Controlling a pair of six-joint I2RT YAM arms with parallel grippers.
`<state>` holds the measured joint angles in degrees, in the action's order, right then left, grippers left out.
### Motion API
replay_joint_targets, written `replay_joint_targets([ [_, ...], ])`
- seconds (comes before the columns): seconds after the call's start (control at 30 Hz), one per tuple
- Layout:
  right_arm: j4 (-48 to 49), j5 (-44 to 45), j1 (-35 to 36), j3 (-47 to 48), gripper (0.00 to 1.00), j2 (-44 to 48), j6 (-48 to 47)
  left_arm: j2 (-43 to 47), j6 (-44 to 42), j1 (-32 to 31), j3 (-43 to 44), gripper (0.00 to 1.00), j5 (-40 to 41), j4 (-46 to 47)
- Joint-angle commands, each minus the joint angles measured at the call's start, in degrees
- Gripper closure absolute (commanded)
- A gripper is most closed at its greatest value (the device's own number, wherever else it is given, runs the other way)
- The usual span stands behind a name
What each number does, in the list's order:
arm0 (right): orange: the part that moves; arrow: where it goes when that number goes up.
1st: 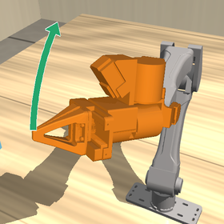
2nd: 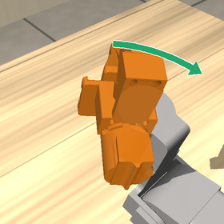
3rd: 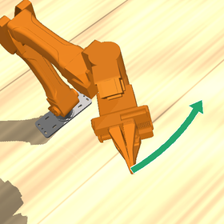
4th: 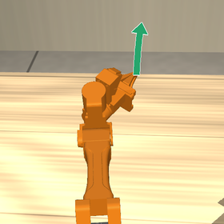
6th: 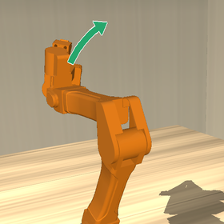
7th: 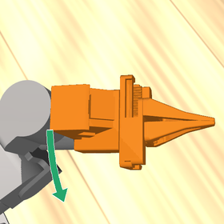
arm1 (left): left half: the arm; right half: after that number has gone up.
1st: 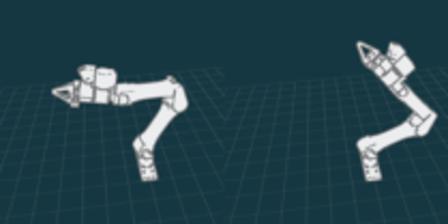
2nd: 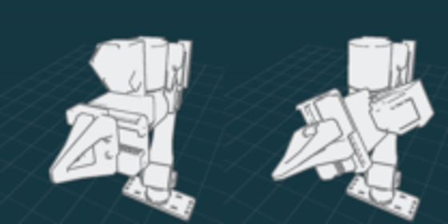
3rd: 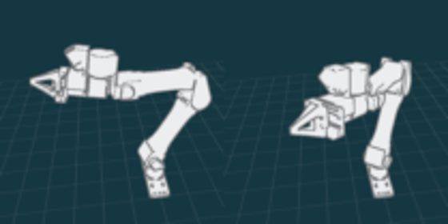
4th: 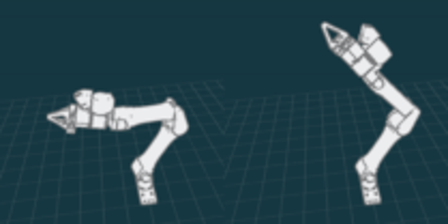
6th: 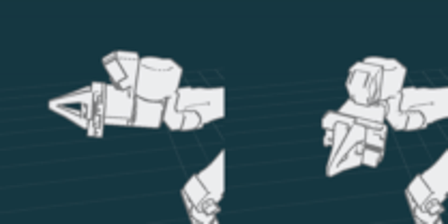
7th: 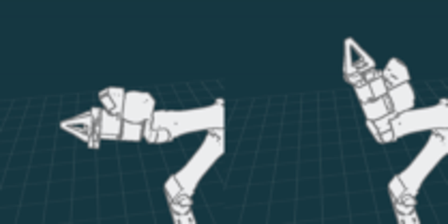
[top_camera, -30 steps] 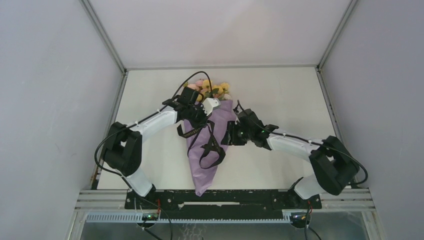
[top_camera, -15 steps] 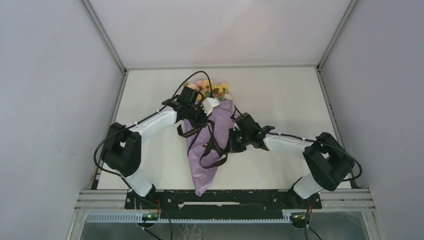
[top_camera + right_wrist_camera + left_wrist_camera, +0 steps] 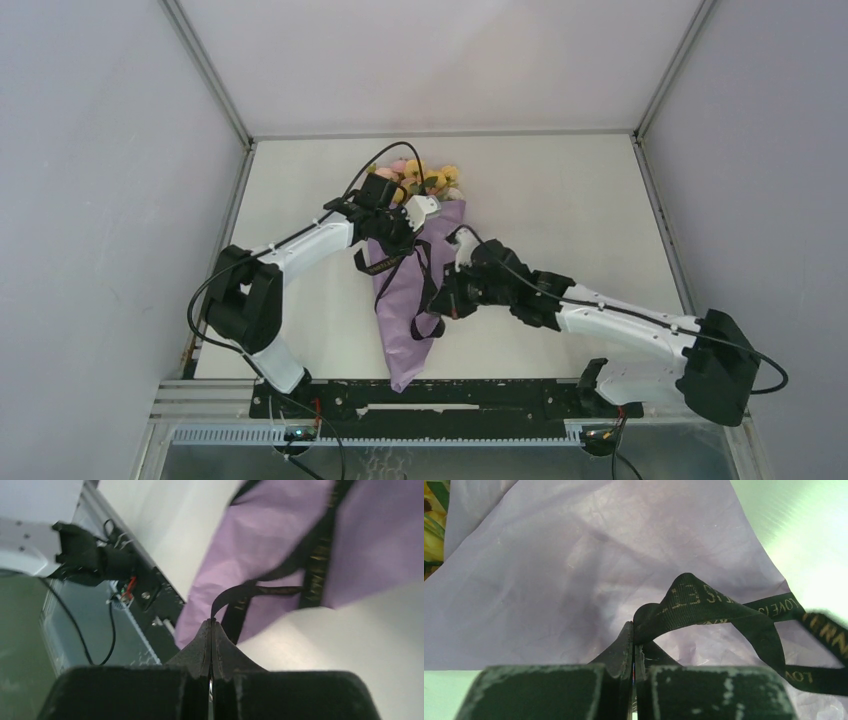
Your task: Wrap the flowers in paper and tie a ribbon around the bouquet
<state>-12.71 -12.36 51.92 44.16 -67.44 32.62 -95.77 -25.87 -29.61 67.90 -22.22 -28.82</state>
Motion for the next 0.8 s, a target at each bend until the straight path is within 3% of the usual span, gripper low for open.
replay_joint_targets([
  [0.0,14.96,-2.41,3.98,0.05,1.0,-5.15,-3.33,2.97,0.91,0.06,0.67,1.0,-2.46,-0.02],
  [0.33,28.72,11.03,1.07,0.26,1.0,-21.08,5.15,6.48,1.18,0.07,0.04,1.0,-4.35,-1.92],
  [0.43,28.4,12.24,0.5,2.86,0.96,-25.23,5.48,7.39,1.17,0.08,-0.41,1.0,-4.66,-2.09],
  [0.63,22.39,13.98,0.66,5.16,0.72,-23.75,5.52,7.61,0.78,0.07,-1.54,1.0,-4.82,-2.48],
  [0.77,16.7,6.77,0.9,5.14,0.58,-18.31,1.31,7.84,0.55,0.0,-2.4,1.0,-6.59,-3.2],
])
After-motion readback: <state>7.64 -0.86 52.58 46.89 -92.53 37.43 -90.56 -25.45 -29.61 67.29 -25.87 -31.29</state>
